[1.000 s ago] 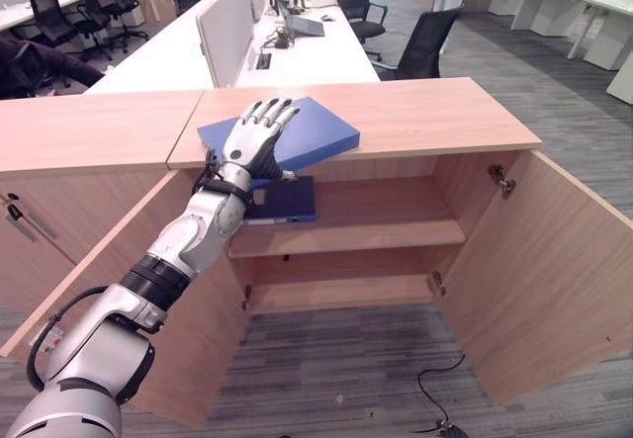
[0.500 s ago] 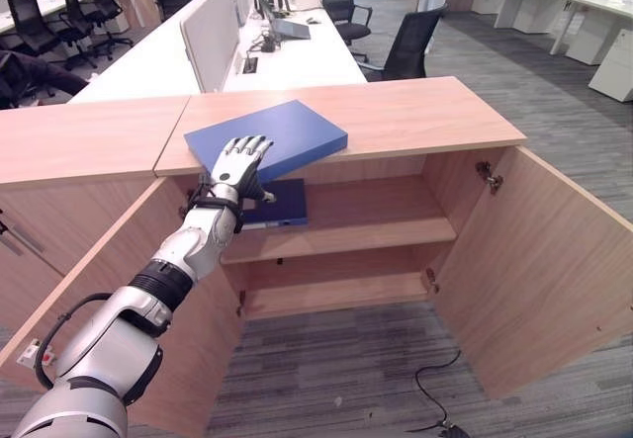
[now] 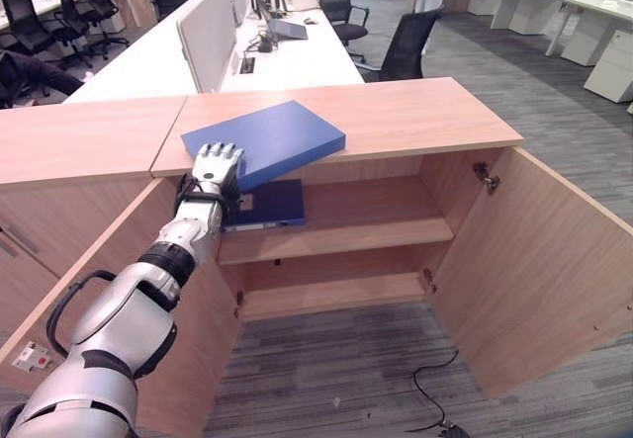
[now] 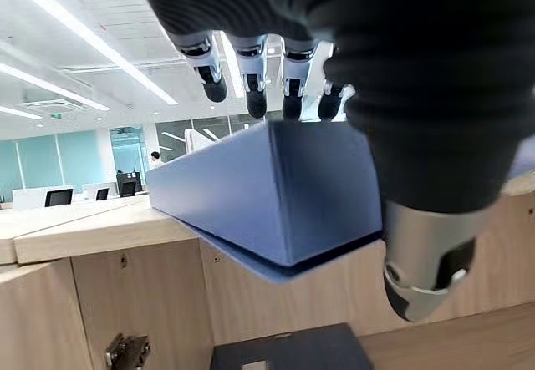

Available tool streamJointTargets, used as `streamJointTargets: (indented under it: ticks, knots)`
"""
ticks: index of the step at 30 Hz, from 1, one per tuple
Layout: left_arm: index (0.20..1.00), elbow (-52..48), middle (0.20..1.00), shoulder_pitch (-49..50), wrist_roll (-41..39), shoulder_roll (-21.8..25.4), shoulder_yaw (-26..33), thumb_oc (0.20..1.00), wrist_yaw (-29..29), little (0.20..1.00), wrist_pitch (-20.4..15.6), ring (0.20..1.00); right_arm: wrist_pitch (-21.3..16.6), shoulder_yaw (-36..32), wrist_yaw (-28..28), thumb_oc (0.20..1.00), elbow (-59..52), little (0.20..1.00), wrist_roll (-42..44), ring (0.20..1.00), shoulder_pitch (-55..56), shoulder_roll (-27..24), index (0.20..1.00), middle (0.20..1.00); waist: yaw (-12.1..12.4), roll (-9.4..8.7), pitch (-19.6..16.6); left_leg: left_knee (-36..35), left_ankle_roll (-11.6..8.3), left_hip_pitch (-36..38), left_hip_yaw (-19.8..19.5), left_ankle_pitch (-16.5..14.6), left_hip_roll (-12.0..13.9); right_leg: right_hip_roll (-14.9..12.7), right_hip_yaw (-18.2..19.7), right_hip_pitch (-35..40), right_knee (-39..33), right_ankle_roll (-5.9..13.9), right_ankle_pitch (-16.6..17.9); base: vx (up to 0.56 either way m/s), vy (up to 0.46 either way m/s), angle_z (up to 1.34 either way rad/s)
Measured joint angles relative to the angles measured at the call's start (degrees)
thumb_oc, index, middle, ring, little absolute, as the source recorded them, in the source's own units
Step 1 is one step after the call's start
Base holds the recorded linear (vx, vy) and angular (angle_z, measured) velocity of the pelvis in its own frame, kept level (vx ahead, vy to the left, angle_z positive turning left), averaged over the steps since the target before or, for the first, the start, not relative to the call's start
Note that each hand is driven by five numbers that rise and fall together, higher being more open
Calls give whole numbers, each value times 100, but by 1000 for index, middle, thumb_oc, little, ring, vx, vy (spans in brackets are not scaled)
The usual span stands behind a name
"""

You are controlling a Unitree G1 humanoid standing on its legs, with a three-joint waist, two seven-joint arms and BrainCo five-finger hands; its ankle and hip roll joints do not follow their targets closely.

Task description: Put the empty folder in the office cabinet

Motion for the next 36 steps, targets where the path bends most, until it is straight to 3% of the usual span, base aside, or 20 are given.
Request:
streamJointTargets:
  ticks: [6,20,21,22,24,29,30,36]
  knots:
    - [1000,616,1000,-287,106,-208,-63,1000,82,1000,47,1000,-15,42,-24,1000,14,1000,205,1000,23,-2,1000,1000,-60,-3,-3,1,10,-4,124,-13,9,-5,96,-89,56,-22,8,-1,5,-9]
    - [1000,842,1000,-413,231,-399,-267,1000,147,1000,136,1000,-93,137,-68,1000,11,1000,206,1000,-25,-44,1000,1000,-63,27,-28,2,43,-4,266,-35,13,-21,247,-231,183,9,-17,-5,5,-6]
    - [937,871,937,-414,231,-401,-267,937,159,937,140,937,-93,138,-68,1000,12,1000,206,1000,-26,-44,1000,1000,-63,31,-31,2,43,-4,266,-35,13,-21,247,-231,183,9,-17,0,0,0]
    - [796,915,796,-414,231,-401,-267,796,175,796,153,796,-93,138,-68,1000,19,1000,206,1000,-26,-46,1000,1000,-64,39,-36,2,44,-4,266,-36,13,-21,247,-232,182,9,-17,0,0,0]
    - [595,1007,595,-414,231,-404,-266,595,215,595,155,595,-93,145,-68,1000,18,1000,206,1000,-26,-53,1000,1000,-64,47,-43,2,47,-4,266,-38,13,-21,247,-232,183,9,-17,0,0,0]
    - [322,1092,322,-443,281,-413,-262,322,436,322,247,322,-92,162,-68,1000,19,1000,206,1000,-28,-57,1000,1000,-54,49,-49,2,48,-4,256,-39,13,-20,247,-231,183,9,-18,0,0,0]
    - [200,1109,200,-458,356,-418,-262,200,451,200,258,200,-92,168,-68,1000,19,1000,206,1000,-29,-57,1000,1000,-52,49,-56,2,48,-4,254,-39,13,-20,246,-230,183,9,-18,0,0,0]
    - [200,1387,200,-652,447,-460,-256,200,523,200,369,200,-93,242,-67,1000,41,1000,207,1000,-31,-83,1000,1000,-61,60,-96,2,49,-4,245,-40,13,-19,240,-222,173,9,-18,0,0,0]
